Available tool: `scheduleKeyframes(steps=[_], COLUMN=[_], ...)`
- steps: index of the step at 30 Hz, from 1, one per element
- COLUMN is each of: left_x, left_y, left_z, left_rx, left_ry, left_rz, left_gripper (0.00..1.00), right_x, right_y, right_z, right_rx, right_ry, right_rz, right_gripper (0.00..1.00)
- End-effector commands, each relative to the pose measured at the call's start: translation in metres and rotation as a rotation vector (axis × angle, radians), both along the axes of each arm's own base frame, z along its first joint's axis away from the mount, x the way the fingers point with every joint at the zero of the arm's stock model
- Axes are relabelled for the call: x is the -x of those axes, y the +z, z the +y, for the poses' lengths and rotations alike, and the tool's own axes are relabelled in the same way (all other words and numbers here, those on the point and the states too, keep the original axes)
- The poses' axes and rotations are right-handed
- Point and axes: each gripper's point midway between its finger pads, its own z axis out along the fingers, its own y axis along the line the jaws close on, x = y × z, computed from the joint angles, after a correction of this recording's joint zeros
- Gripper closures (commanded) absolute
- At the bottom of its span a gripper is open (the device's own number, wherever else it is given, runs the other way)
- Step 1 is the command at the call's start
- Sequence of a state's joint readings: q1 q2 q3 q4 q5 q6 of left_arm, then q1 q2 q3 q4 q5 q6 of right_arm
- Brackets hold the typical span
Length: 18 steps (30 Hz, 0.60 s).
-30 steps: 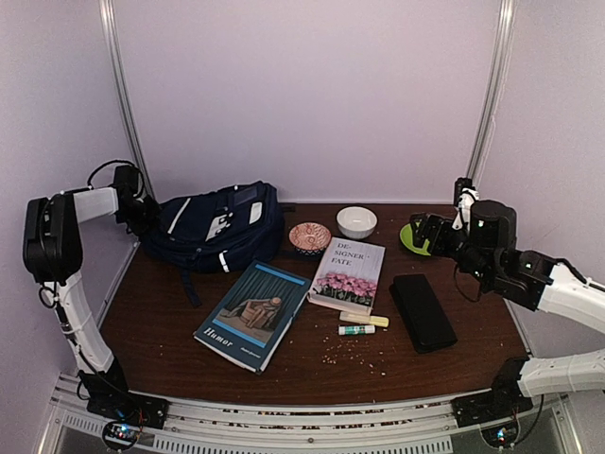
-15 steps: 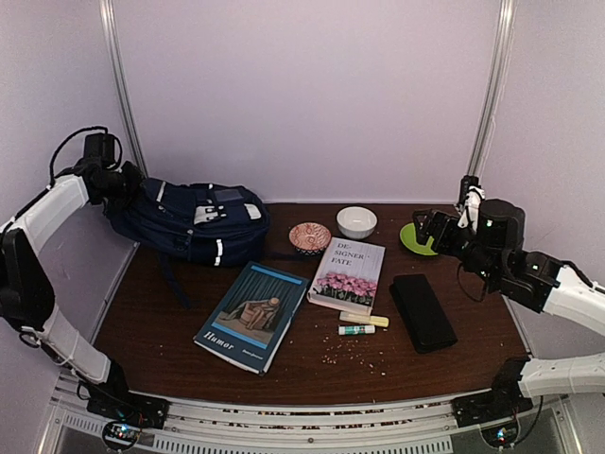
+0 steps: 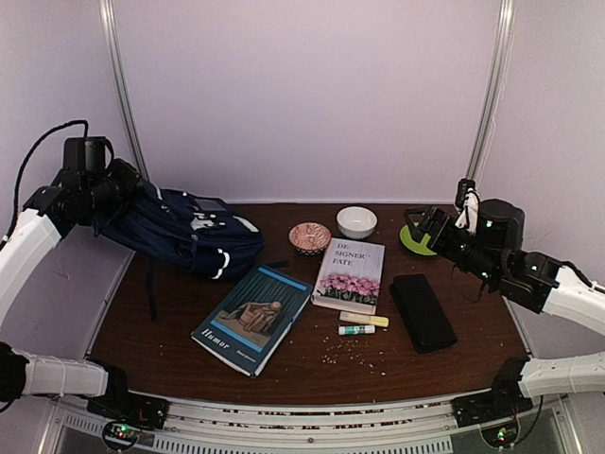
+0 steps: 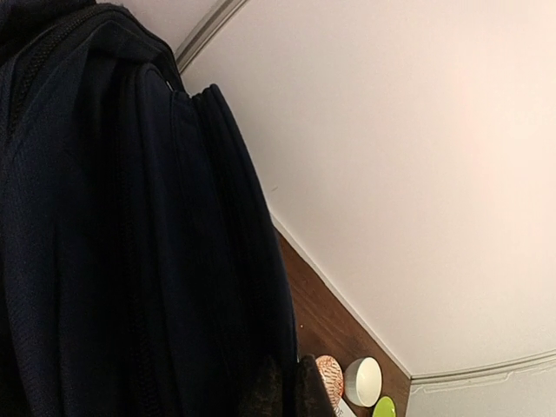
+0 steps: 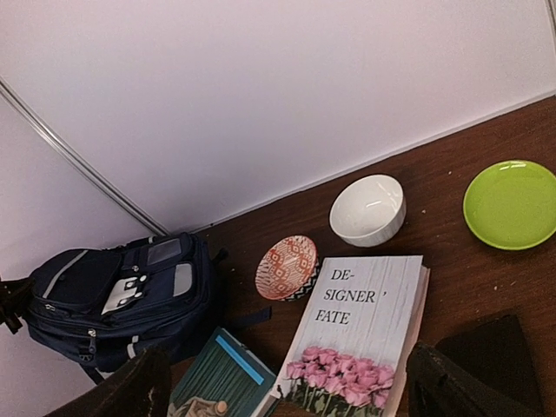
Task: Pack the student bag
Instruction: Adjust the student bag at the center of the board.
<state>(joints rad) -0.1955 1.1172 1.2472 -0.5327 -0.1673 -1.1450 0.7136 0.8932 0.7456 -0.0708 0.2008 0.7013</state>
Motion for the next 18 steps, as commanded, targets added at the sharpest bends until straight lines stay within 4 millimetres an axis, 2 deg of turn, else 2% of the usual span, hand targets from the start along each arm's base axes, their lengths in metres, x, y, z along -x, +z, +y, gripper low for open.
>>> scheduleKeyframes(steps=[1,6,10,11,14,16,18], left_x=[0.013,0.022,0.031,0.034,0.042,0.047,0.053], left_y=[0.041,-0.004,-0.034,-0.042,-0.067,-0.085,-0.101], left_z=[-0.015,-0.035,-0.051,-0.055,-0.067,-0.075,-0.080], left_rx=[0.096,0.113,0.129,0.131,0.126,0.122,0.105], left_ry=[0.047,0.039,0.007,-0.005,-0.045,-0.079,-0.118], left_rz=[-0.206,-0.145,-0.130,-0.121,-0.082,-0.053,-0.019], left_gripper=[1.00,1.00,1.00,1.00,1.00,1.00,1.00], right_x=[0.003,0.009,0.020,0.021,0.029,0.032,0.032], right_y=[0.004,-0.007,-0.014,-0.021,-0.018,-0.021,-0.026], right_z=[0.030,0.074,0.122,0.136,0.176,0.195,0.205], right_rx=[-0.164,-0.325,-0.441,-0.450,-0.481,-0.472,-0.456], right_ry=[0.063,0.128,0.200,0.217,0.284,0.308,0.312], right_rz=[0.057,0.156,0.252,0.284,0.329,0.349,0.358], right_gripper=[0.06,0.07,0.07,0.06,0.06,0.06,0.06])
